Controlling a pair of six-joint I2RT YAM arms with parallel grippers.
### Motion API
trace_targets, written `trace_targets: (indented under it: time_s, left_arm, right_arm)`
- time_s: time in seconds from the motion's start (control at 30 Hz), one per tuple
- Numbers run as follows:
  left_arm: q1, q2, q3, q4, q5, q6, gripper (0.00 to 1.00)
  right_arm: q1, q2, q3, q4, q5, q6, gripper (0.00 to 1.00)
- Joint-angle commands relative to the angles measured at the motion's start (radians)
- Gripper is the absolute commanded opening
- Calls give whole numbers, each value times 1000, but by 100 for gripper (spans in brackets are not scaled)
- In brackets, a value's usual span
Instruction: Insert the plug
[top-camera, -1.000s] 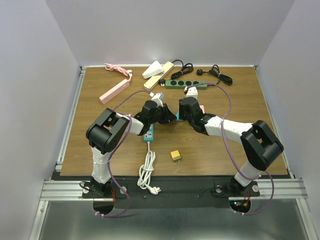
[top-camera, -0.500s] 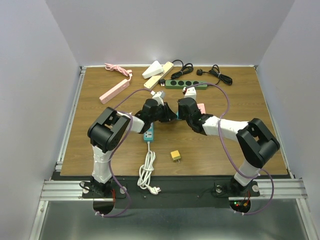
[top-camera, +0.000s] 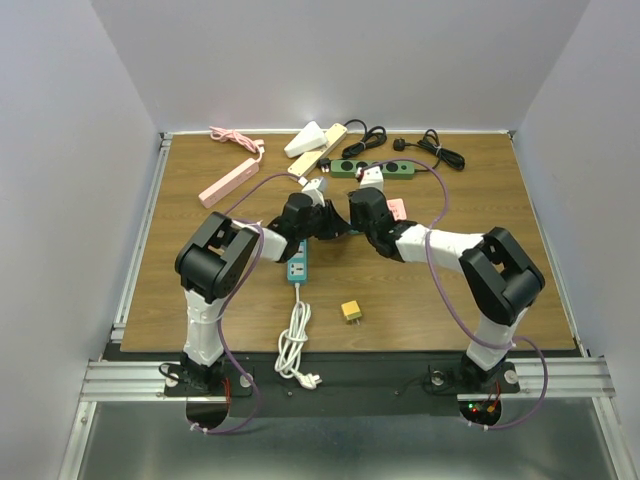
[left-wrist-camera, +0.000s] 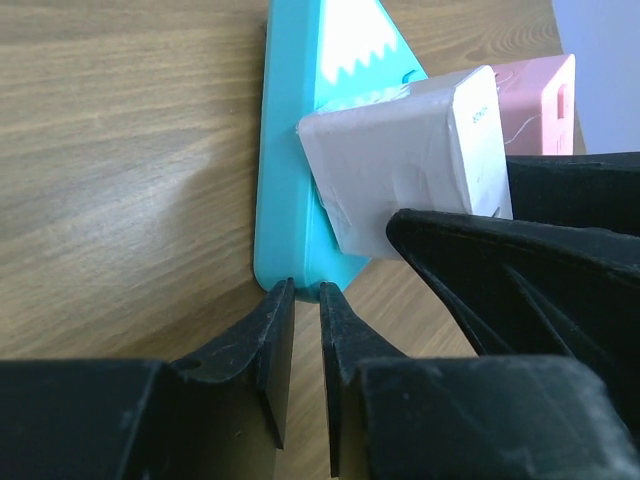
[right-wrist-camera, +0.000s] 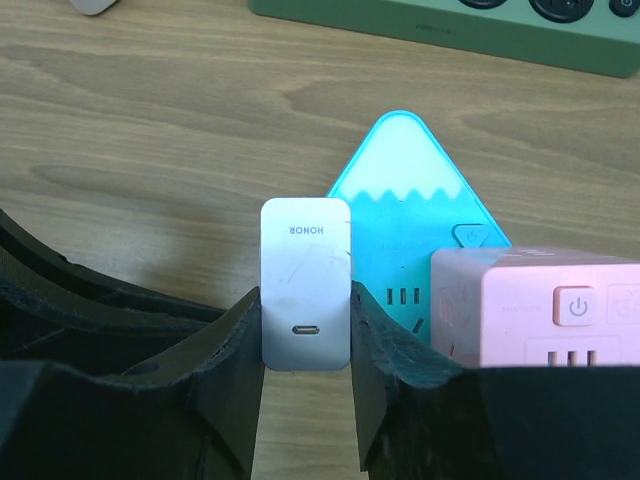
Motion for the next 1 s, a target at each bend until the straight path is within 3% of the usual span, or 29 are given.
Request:
trace_targets:
  time_s: [0.0, 0.8, 0.97]
  left_arm:
    - [-23, 18, 33, -42, 93, 27, 25]
    - [-14, 50, 93, -71, 136, 56, 21]
    - [-7, 38, 96, -82, 128, 59, 21]
  right_arm:
    - [16, 122, -38, -142, -195, 39, 0]
    - [16, 263, -69, -157, -313, 51, 0]
    - [16, 209, -60, -177, -290, 57, 0]
